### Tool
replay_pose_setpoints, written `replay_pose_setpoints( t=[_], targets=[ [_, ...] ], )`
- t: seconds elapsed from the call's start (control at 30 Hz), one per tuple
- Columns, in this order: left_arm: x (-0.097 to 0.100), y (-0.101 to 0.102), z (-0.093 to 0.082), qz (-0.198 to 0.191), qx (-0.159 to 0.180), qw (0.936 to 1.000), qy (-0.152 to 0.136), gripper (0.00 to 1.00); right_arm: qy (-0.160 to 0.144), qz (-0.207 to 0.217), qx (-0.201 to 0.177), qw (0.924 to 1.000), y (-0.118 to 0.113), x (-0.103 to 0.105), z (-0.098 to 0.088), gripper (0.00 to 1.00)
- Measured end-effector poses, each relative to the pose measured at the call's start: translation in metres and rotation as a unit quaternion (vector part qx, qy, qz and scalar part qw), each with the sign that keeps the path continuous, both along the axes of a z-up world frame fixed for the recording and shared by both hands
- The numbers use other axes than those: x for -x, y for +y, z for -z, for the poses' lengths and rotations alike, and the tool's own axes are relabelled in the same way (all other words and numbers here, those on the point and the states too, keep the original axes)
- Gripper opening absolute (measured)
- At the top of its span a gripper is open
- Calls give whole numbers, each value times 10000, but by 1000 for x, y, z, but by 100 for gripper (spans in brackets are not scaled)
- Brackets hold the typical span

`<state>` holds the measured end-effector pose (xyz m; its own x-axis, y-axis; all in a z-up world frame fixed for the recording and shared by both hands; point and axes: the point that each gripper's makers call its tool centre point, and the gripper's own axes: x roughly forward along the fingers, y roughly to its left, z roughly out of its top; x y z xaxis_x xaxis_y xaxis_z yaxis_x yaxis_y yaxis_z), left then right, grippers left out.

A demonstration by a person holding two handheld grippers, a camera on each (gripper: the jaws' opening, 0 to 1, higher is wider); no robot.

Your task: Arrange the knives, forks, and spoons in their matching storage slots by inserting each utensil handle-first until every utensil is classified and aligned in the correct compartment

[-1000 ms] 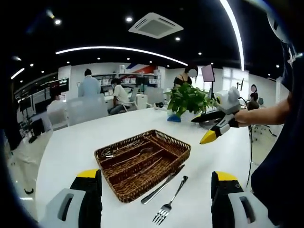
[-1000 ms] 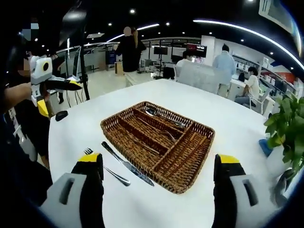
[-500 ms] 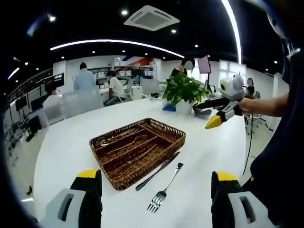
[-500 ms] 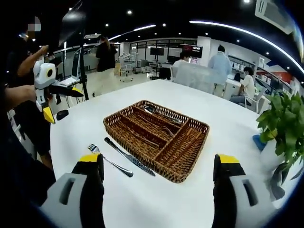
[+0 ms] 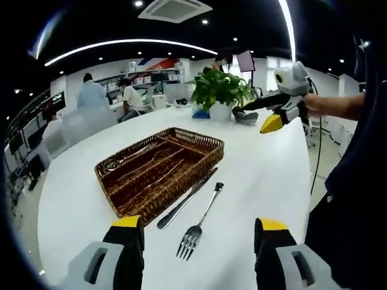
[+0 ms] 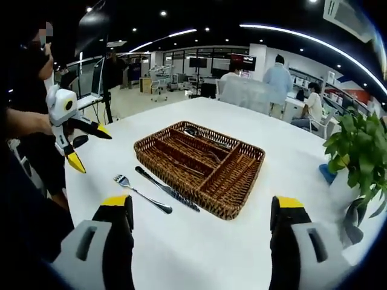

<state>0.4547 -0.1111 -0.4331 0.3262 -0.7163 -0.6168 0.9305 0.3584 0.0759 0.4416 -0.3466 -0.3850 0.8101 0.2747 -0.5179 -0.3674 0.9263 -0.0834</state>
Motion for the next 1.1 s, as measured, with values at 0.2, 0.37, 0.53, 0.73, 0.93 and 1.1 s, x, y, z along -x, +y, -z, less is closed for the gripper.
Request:
replay_pose_setpoints(
  t=[0.2, 0.37, 0.53, 0.73, 0.93, 1.1],
  targets=[
    [0, -3, 18, 23, -156, 9998, 158, 68, 22, 11, 21, 10000, -2, 4, 1, 97],
    [-4, 0, 35, -11, -464, 9985, 278, 57, 61, 43, 7, 10000, -1, 8, 2, 96],
    [-6, 2, 50, 171, -973, 9950, 163, 41, 135, 43, 5, 9999, 1, 15, 9, 95],
    [-3, -3, 57, 304, -1122, 9931, 171, 33, 250, 120, -84, 9996, -1, 22, 17, 94],
    [-14, -5, 69, 304, -1309, 9908, 150, 30, 308, 127, -81, 9994, -1, 26, 22, 93],
    [-16, -12, 76, 474, -1296, 9903, 134, 29, 303, 116, -68, 9994, 0, 26, 22, 93]
  ],
)
